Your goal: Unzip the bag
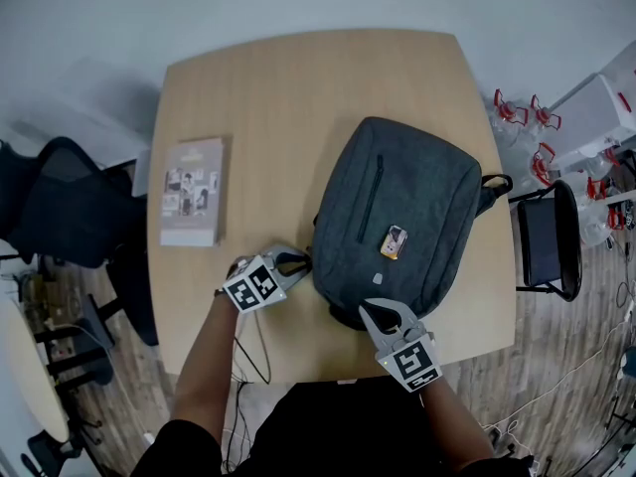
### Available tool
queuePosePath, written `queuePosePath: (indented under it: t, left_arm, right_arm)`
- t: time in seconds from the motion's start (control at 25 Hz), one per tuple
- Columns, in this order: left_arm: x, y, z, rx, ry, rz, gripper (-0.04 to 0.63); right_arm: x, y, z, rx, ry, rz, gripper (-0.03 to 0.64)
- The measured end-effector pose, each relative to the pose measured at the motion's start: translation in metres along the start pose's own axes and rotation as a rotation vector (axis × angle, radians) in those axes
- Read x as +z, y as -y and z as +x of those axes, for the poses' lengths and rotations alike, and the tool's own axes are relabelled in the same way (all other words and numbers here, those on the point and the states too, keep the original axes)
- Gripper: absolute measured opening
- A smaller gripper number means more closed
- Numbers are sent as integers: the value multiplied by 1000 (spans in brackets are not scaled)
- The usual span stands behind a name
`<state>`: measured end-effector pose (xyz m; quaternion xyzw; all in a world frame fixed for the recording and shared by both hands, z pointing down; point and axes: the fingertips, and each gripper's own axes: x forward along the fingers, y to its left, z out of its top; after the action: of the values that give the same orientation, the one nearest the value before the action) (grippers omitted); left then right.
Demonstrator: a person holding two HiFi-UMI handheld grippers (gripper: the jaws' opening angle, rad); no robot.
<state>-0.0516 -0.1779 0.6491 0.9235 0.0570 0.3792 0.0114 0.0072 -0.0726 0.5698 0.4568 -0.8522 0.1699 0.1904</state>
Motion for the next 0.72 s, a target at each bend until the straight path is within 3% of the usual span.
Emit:
queuePosePath:
  t: [0.44,0.72]
  left_arm:
    - [4,2,-8,73,-24,29,54]
    - [3,3,-10,104,8,-9,28]
  right_arm:
    - [-6,-1,3,-9,-24,-28,3]
    - [-7,0,4,-21,-31,-41,3]
